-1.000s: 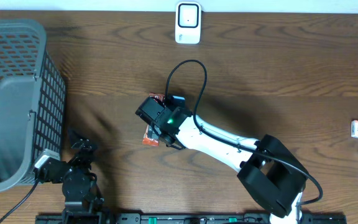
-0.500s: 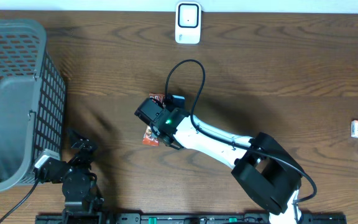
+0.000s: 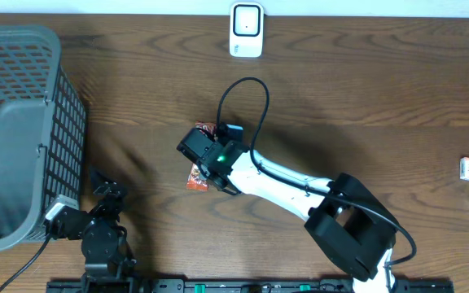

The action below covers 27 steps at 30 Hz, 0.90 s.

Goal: Scan the item barcode

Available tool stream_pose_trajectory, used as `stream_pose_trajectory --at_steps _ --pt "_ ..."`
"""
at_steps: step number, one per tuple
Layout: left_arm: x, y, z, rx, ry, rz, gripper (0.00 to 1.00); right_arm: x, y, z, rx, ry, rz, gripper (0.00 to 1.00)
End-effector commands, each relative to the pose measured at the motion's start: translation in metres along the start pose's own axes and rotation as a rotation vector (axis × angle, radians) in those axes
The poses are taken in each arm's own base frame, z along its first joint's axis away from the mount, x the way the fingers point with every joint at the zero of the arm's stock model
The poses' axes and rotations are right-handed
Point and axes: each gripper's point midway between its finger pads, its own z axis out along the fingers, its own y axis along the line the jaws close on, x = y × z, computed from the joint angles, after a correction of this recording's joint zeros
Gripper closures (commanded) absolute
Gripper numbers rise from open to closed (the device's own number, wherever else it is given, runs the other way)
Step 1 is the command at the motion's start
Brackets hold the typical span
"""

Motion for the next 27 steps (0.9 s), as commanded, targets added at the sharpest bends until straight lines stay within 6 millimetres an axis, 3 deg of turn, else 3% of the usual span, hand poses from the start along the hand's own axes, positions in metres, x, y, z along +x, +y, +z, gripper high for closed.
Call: stream_pose_trajectory --at_steps 1,5,9,17,22,27 --pt "0.008 0.009 0.001 -0.031 0.013 0.021 0.03 -0.014 0.01 -0.044 -0.097 0.02 0.041 0.45" --pt "0.008 0.009 0.001 -0.032 0.013 0.021 0.03 -0.015 0.014 -0.086 -0.213 0.105 0.074 0.45" --pt "0.008 0.009 0.001 -0.032 0.013 0.021 0.03 -0.008 0.003 -0.111 -0.266 0.226 0.112 0.45" --pt "0.008 0.009 0.001 -0.031 0.013 0.021 0.03 -0.01 -0.039 -0.111 -0.183 0.334 0.172 0.44" --pt "0.008 0.009 0.001 -0.032 0.013 0.021 0.03 -0.017 -0.036 -0.109 -0.19 0.263 0.047 0.12" --pt "0.008 0.009 0.001 -0.032 0.013 0.021 0.03 0.002 -0.032 -0.111 -0.108 0.19 -0.061 0.04"
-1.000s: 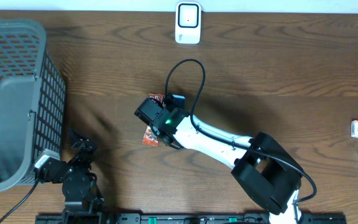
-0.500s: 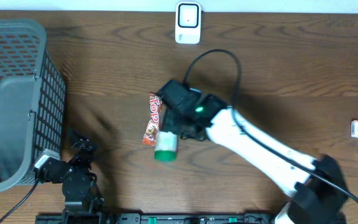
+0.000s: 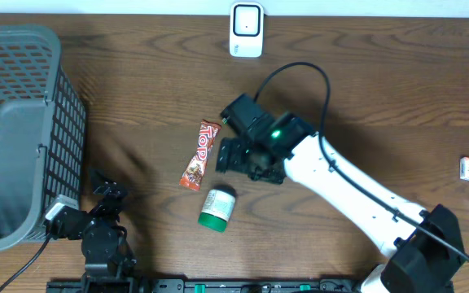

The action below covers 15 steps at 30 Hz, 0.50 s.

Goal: Scan the item barcode

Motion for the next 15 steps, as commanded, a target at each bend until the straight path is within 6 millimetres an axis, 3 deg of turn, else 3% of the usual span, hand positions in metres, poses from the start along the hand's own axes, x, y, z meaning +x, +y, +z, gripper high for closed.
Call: stream_pose_trajectory --at_steps 1,6,15 --pt "0.008 0.009 0.001 -0.032 0.013 0.021 0.03 0.013 0.0 0.004 0.09 -0.068 -0.117 0.02" --pt "0.008 0.009 0.001 -0.032 0.013 0.021 0.03 0.03 -0.004 0.001 0.221 -0.147 -0.357 0.01" --pt "0.008 0.009 0.001 -0.032 0.013 0.021 0.03 0.061 0.018 -0.004 0.285 -0.281 -0.625 0.01"
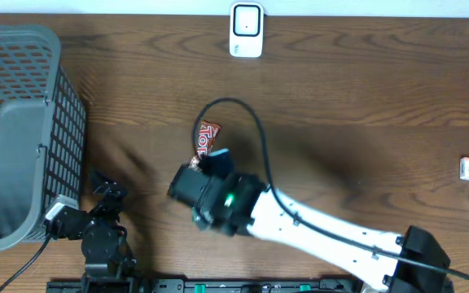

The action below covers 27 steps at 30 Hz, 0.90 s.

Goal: Scan the item barcode

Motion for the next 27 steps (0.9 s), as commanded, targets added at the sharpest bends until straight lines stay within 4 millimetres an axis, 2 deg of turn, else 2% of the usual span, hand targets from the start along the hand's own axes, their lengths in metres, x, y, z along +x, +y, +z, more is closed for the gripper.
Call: stream_pose_trajectory --at_steps 1,6,9,11,16,20,23,27 --pt "0.008 0.009 0.001 -0.032 0.013 0.021 0.03 -0.006 -0.003 -0.003 0.079 -0.083 -0.141 0.01" --pt "0.008 0.009 0.001 -0.032 0.013 0.021 0.03 0.002 0.002 0.0 0.076 -0.067 -0.266 0.01" --pt "0.008 0.009 0.001 -0.032 0.013 0.021 0.03 -0.002 0.001 0.004 0.083 -0.091 -0.248 0.01" --pt "0.008 0.009 0.001 -0.031 0.013 0.021 0.03 -0.004 0.001 0.006 0.057 -0.081 -0.133 0.01" --pt "0.008 0.009 0.001 -0.032 0.013 0.021 0.03 0.001 0.029 0.011 -0.177 0.103 0.306 0.01" --pt "0.008 0.009 0.001 -0.032 0.013 0.021 0.03 0.007 0.019 0.017 -0.147 0.219 0.631 0.01" --pt "0.008 0.008 0.001 -0.031 0.013 0.021 0.03 0.017 0.013 0.022 -0.091 0.274 0.735 0.01" --pt "0.008 0.009 0.001 -0.032 0.013 0.021 0.03 0.027 0.026 0.033 -0.104 0.357 0.746 0.01"
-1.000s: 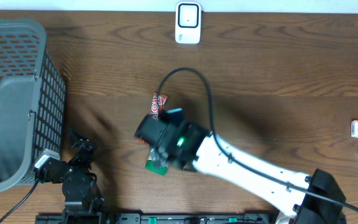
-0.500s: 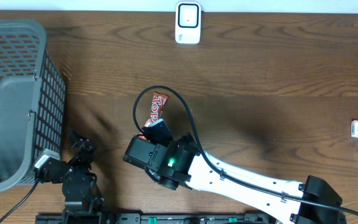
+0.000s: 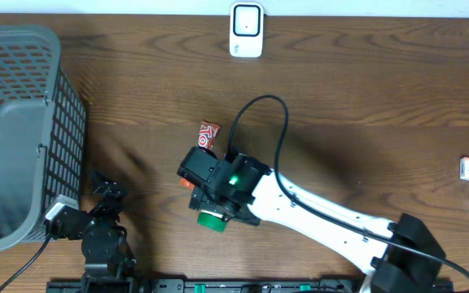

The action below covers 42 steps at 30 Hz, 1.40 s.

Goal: Scan the item barcode

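Note:
The right arm reaches from the bottom right to the table's middle. Its gripper point(image 3: 208, 205) hangs over a small bottle with a green cap point(image 3: 212, 220), of which only the green end shows below the wrist. The wrist hides the fingers, so whether they hold the bottle is unclear. A red "Top" snack bar point(image 3: 208, 134) lies just beyond, its middle covered by the wrist. At the far edge stands the white barcode scanner point(image 3: 246, 30). The left gripper point(image 3: 106, 189) rests folded at the front left, away from all of this.
A large grey mesh basket point(image 3: 23, 130) fills the left side. An orange-and-white box and a white packet lie at the right edge. The right arm's black cable loops above its wrist.
The right wrist has shifted slightly up and to the right over the same spot. The bottle's green end, hidden before, now shows below it. The left arm has not moved.
The right gripper first sat low over the snack bar, hiding the bottle. Then it stood to the right, with bar and bottle lying free on the table. After that it was down over the bottle, and it is still there now.

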Available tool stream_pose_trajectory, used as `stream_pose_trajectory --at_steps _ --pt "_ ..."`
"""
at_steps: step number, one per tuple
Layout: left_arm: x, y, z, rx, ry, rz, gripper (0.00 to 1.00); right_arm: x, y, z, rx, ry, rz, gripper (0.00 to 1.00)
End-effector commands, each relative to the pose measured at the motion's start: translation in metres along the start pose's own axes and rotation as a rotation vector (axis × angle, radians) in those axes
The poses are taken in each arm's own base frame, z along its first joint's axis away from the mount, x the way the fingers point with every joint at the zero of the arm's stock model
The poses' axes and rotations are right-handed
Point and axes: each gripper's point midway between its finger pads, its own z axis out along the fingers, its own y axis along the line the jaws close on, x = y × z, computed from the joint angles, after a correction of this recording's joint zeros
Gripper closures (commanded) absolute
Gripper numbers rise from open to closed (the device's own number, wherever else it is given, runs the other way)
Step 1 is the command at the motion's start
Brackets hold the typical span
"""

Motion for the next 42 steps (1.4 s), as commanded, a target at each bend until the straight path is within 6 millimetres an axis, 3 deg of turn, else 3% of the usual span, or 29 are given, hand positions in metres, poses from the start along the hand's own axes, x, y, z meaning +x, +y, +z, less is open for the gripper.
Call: stream_pose_trajectory --at_steps 1,7,12,24,36,39,42 --pt "0.008 0.009 0.001 -0.032 0.013 0.021 0.03 0.017 0.003 0.018 0.023 0.104 0.122 0.01" --pt "0.008 0.009 0.001 -0.031 0.013 0.021 0.03 0.03 0.006 0.055 0.072 0.19 0.144 0.01" --pt "0.008 0.009 0.001 -0.032 0.013 0.021 0.03 0.037 0.008 0.073 0.089 0.231 0.142 0.02" --pt "0.008 0.009 0.001 -0.032 0.013 0.021 0.03 0.036 0.005 0.102 0.133 0.179 0.117 0.29" --pt "0.008 0.009 0.001 -0.032 0.013 0.021 0.03 0.029 0.004 0.103 0.136 0.15 0.081 0.55" --pt "0.008 0.009 0.001 -0.032 0.013 0.021 0.03 0.034 0.011 0.094 0.089 0.225 0.067 0.64" --pt "0.008 0.008 0.001 -0.031 0.013 0.021 0.03 0.033 0.02 0.075 0.023 0.284 0.068 0.65"
